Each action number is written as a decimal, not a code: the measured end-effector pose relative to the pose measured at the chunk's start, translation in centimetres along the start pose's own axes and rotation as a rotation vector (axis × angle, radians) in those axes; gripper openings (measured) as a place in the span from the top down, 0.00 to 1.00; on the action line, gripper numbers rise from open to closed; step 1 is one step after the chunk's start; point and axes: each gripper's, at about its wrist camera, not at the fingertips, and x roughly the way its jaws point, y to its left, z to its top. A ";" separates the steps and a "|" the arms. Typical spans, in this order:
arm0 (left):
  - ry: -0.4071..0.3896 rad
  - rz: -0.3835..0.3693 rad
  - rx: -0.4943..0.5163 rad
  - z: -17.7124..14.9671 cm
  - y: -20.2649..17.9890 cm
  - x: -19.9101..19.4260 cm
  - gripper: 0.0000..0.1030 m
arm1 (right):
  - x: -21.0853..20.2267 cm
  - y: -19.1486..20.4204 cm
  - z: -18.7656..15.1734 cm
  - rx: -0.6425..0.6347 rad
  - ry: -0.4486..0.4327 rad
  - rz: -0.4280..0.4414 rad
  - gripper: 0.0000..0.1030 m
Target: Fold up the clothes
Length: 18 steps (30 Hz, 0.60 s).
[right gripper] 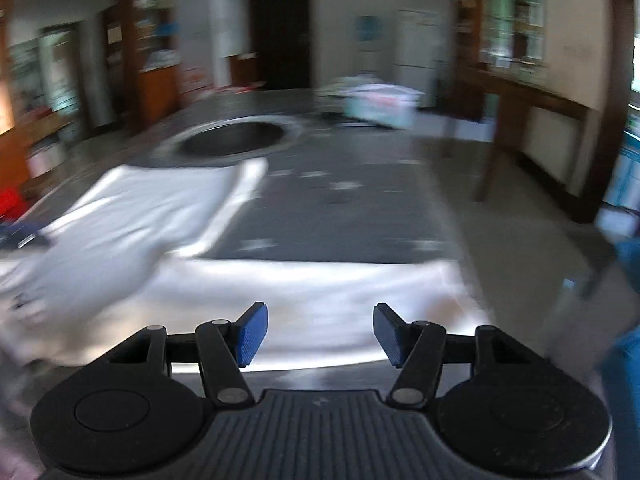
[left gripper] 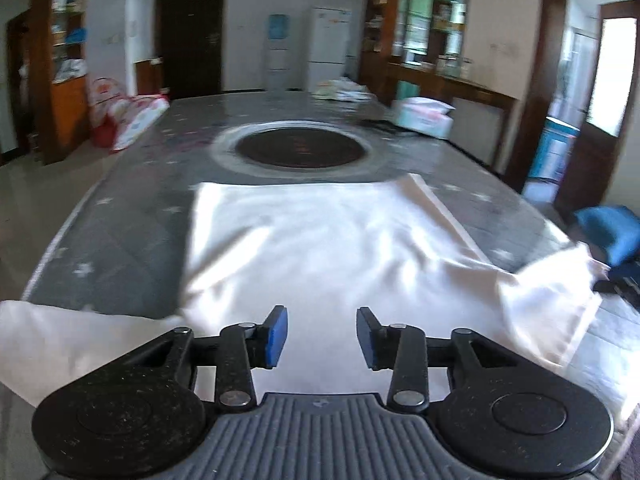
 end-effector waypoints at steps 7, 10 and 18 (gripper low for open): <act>0.014 -0.115 0.090 -1.0 -4.5 -0.7 0.54 | 1.8 -5.3 -0.5 0.150 0.033 -0.123 0.50; 0.023 -0.143 0.123 -1.3 -5.9 -0.7 0.53 | 2.3 -5.8 -1.0 0.166 0.048 -0.108 0.59; 0.051 -0.181 0.198 -2.2 -8.6 0.1 0.52 | 2.0 -5.8 -1.1 0.175 0.012 -0.094 0.89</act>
